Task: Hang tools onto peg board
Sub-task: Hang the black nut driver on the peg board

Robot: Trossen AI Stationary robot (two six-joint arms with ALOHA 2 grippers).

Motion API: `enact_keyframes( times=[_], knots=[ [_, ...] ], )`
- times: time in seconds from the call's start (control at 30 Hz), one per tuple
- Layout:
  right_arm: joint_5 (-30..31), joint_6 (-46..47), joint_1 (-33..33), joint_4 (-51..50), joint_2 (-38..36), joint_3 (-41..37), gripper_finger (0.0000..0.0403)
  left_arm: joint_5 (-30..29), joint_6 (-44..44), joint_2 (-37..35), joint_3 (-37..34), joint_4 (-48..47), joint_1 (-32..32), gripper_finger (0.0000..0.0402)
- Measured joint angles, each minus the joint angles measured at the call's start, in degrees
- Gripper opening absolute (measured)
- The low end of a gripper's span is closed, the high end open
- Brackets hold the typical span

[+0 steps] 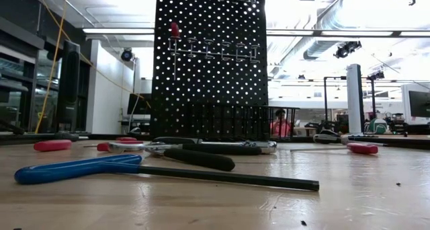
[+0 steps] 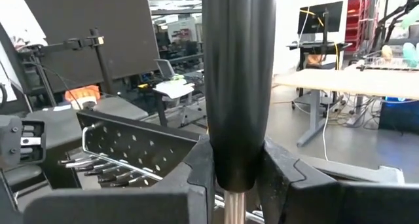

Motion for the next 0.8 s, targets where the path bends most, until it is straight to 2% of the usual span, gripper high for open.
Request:
enact_keyframes(
  times=[0.5,0.7,0.8],
  knots=[
    [2.08,-3.48,-0.44,-0.67,0.61,-0.14,0.0062,0.04,0.97,0.0,0.0,-0.6,-0.02,0.0256],
    [3.3,-3.28,-0.42,-0.82,0.6,-0.2,0.0162,0.19,1.43,0.02,0.0,-0.65,-0.02,0.0256],
    [4.71,-3.3,-0.42,-0.86,0.59,-0.2,0.0184,0.47,1.43,0.02,0.0,-0.67,-0.12,0.0256]
  ],
)
